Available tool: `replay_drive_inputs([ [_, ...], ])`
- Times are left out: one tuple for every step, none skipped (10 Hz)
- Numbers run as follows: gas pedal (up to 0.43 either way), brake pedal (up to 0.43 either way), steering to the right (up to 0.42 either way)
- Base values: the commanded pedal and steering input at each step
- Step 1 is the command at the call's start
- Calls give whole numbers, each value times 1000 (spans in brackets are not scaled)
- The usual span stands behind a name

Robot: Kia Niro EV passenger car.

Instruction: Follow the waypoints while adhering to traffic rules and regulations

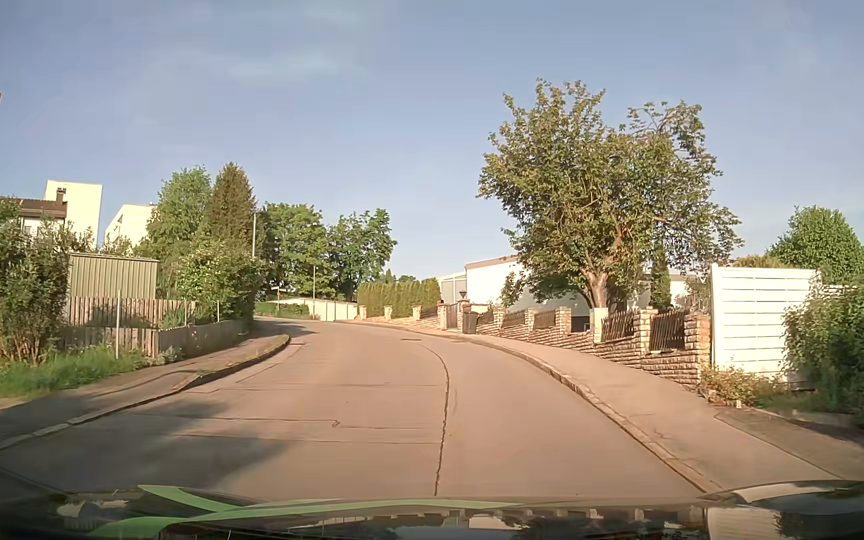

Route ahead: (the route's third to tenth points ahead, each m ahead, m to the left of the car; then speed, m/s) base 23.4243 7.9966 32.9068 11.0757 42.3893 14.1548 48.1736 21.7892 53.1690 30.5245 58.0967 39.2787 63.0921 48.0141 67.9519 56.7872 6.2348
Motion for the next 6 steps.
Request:
replay_drive_inputs([
  [138,0,-5],
  [138,0,-4],
  [138,0,-5],
  [138,0,-7],
  [138,0,-7],
  [138,0,-8],
])
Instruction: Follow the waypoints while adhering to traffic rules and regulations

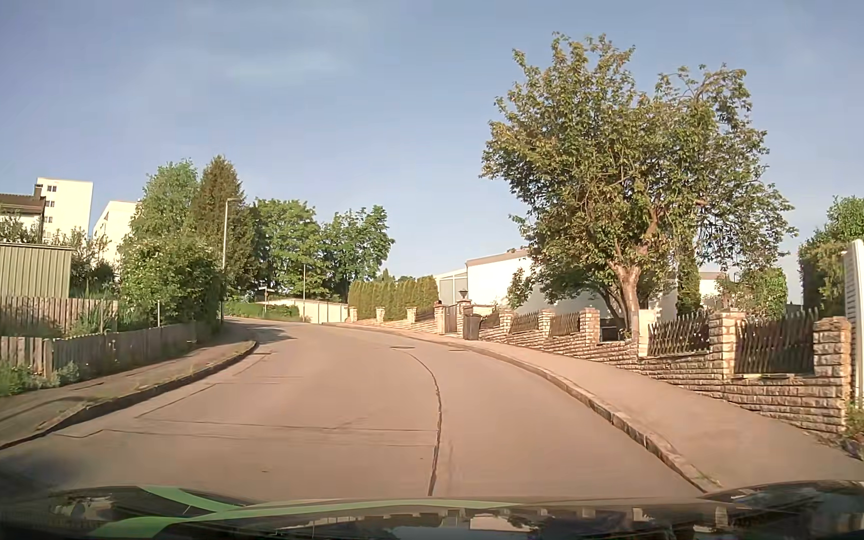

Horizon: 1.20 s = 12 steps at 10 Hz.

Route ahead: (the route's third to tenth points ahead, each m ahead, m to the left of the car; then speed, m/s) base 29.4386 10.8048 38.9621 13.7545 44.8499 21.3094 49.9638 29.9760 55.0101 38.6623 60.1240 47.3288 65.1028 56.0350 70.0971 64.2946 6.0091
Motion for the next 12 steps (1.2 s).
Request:
replay_drive_inputs([
  [138,0,-10],
  [138,0,-15],
  [138,0,-24],
  [138,0,-33],
  [138,0,-36],
  [138,0,-36],
  [138,0,-36],
  [138,0,-36],
  [138,0,-39],
  [138,0,-42],
  [138,0,-48],
  [138,0,-51],
])
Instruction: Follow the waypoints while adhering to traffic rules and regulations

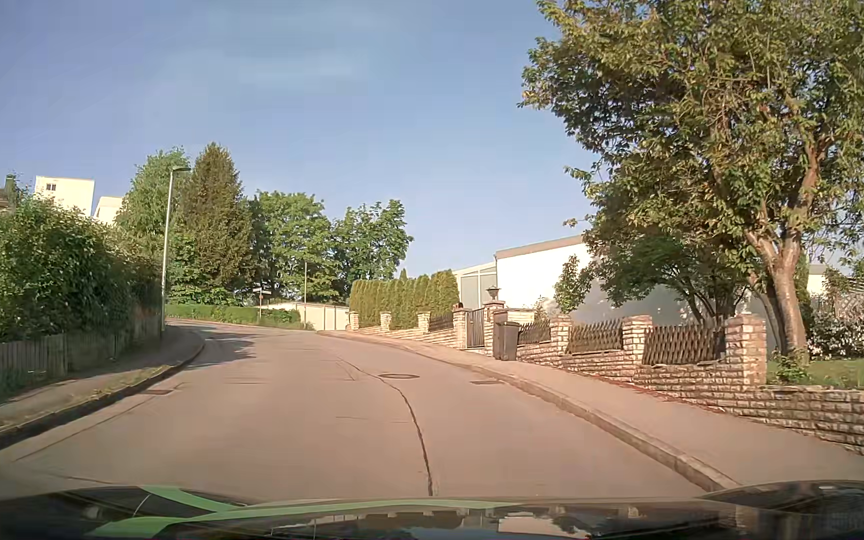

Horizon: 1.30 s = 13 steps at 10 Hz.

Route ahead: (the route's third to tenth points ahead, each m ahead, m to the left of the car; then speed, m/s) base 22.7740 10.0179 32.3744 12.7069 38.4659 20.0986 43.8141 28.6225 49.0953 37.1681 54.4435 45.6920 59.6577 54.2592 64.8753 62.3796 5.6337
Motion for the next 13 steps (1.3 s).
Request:
replay_drive_inputs([
  [138,0,-51],
  [138,0,-51],
  [138,0,-52],
  [130,0,-57],
  [130,0,-66],
  [130,0,-78],
  [138,0,-88],
  [150,0,-94],
  [157,0,-97],
  [169,0,-99],
  [177,0,-101],
  [177,0,-101],
  [177,0,-101],
])
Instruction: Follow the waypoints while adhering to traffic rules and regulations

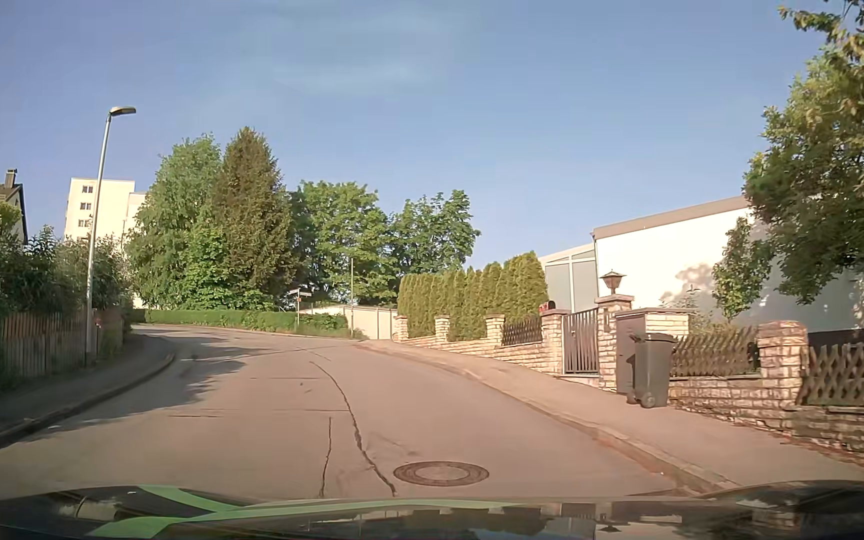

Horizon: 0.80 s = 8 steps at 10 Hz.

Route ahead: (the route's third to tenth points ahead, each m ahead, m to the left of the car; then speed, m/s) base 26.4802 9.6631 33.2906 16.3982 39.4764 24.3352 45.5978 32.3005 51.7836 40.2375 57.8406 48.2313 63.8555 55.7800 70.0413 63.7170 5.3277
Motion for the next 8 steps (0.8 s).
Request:
replay_drive_inputs([
  [177,0,-103],
  [177,0,-106],
  [177,0,-107],
  [177,0,-107],
  [177,0,-105],
  [169,0,-101],
  [138,0,-96],
  [98,0,-90],
])
